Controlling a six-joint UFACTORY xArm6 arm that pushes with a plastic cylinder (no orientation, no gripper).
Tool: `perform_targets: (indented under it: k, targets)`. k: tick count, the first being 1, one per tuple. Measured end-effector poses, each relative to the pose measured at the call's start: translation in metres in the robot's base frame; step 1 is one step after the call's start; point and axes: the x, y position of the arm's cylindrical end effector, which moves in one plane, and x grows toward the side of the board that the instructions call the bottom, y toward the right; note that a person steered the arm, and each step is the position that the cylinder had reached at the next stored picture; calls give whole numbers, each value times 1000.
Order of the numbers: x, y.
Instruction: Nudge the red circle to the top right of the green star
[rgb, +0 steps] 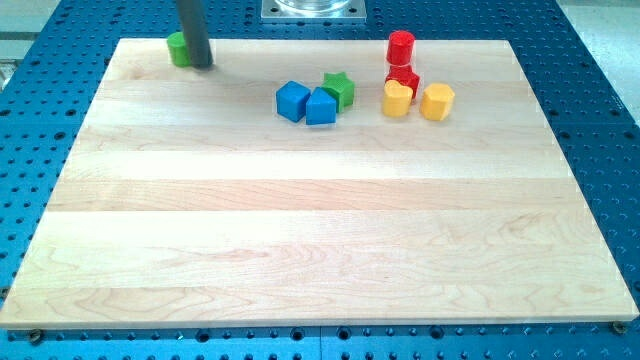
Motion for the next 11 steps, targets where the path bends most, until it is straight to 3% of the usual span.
perform_targets:
  k: [2,5,6,9,10,11]
  targets:
    - [-4,-30]
    - [9,227]
    - [9,253]
    - [-9,440]
    - [-48,429]
    - [-47,383]
